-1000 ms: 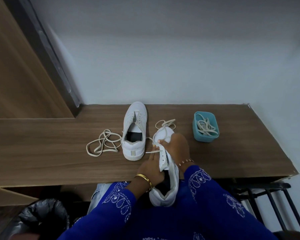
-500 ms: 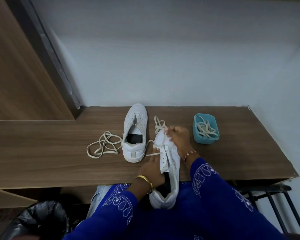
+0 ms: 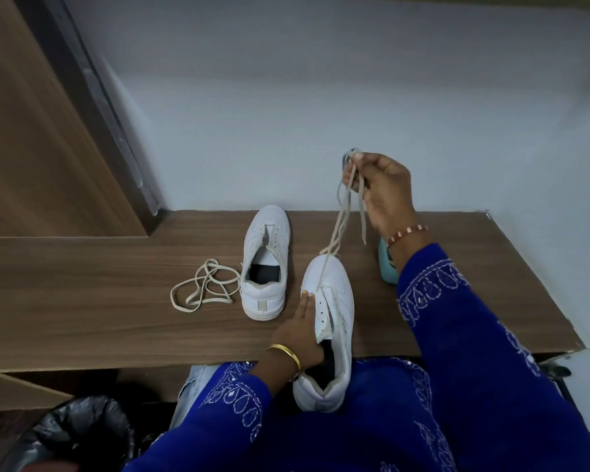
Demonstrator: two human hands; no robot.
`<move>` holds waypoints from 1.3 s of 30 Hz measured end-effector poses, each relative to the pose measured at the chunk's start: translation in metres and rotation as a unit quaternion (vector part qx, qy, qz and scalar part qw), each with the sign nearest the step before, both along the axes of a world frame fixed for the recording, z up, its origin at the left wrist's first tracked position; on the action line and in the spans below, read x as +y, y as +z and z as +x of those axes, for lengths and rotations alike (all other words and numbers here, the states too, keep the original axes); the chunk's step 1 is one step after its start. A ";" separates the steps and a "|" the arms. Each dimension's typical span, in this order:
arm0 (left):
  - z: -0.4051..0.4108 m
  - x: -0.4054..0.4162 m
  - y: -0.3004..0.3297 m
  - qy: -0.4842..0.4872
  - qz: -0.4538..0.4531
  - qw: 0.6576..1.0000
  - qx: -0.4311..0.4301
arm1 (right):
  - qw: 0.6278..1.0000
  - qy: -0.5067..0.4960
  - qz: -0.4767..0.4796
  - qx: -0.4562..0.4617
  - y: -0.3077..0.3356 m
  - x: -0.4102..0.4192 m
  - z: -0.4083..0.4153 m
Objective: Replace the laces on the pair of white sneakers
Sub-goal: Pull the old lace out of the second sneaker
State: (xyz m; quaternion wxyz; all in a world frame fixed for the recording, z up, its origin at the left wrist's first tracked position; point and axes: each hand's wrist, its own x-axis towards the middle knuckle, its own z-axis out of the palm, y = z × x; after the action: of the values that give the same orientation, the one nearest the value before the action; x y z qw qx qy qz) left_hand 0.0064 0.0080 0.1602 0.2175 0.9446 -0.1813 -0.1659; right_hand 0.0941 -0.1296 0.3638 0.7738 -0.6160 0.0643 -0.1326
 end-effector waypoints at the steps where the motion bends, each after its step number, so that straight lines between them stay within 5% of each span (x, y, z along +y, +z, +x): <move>1: 0.000 0.000 0.000 -0.001 -0.002 1.000 0.000 | 1.000 -0.001 -0.005 0.005 -0.001 -0.002 -0.001; 6: -0.004 0.001 0.005 0.013 -0.009 1.000 -0.008 | 0.986 0.008 -0.135 0.096 -0.051 -0.010 0.001; 10: -0.005 0.003 0.005 0.013 -0.030 0.999 -0.014 | 0.880 0.058 -0.398 0.250 -0.218 -0.065 0.037; 14: -0.005 0.003 0.001 0.020 -0.028 0.999 -0.023 | 0.845 0.023 -0.471 0.252 -0.150 -0.004 -0.039; 25: -0.008 0.003 0.013 0.001 -0.047 0.998 -0.032 | 0.794 0.091 -0.585 0.140 -0.160 0.027 -0.033; 36: -0.007 0.006 0.008 0.019 -0.072 0.997 -0.005 | 0.636 0.187 -0.745 0.067 -0.143 0.033 -0.025; 39: -0.008 0.007 0.006 0.016 -0.084 0.996 -0.011 | 0.620 0.184 -0.761 0.048 -0.145 0.037 -0.021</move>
State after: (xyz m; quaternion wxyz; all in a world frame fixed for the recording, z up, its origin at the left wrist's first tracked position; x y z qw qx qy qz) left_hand -0.0013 0.0151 0.1659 0.2964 0.9276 -0.1822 -0.1360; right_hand 0.0728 -0.0926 0.2185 0.0321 -0.9891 -0.1376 0.0405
